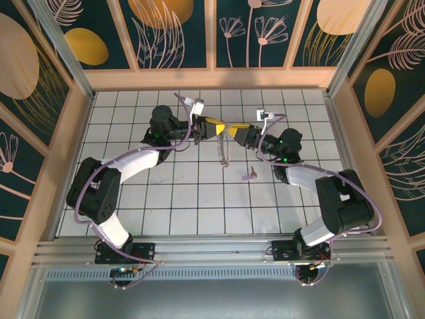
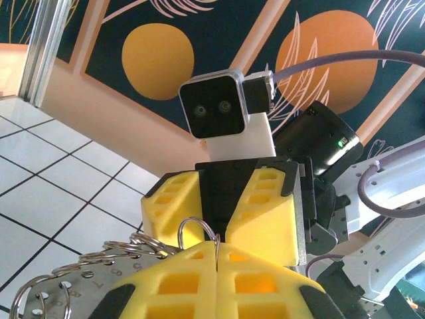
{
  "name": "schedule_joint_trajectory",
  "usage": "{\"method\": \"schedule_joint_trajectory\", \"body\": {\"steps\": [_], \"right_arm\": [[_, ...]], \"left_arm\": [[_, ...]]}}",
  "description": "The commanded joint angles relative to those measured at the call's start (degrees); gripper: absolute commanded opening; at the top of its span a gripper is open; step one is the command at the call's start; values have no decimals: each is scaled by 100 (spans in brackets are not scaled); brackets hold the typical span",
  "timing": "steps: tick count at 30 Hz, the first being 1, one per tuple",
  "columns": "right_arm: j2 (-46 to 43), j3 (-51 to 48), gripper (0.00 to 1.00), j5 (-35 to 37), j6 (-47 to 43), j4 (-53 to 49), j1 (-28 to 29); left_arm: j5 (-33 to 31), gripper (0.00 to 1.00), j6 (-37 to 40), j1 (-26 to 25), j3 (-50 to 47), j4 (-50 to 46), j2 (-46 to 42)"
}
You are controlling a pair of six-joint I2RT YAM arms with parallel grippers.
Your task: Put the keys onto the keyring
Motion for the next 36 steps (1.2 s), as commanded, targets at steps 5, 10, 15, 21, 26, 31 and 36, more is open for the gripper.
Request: {"method": "schedule_joint_trajectory", "body": {"steps": [5,10,15,21,26,31,36], "right_arm": [[115,272,37,-193,142,543,71],[191,348,31,-242,190,602,86],[288,412,29,-280,261,713,111],[355,440,22,-290,306,794,116],[360,438,6,-312,326,853,123],[321,397,0,-302,349,910,121],[326,396,3,-308,385,947,127]], "left_arm": [[152,0,-116,-27,116,430,-120],[158,0,-179,-27,134,518,-69],[161,0,-225,-27,151,572,-19],[169,0,-244,-27,145,594,11],[170,0,-279,-27,134,641,32],[170,0,-311,-27,125,661,29],[163,0,-325,-27,108,694,34]]}}
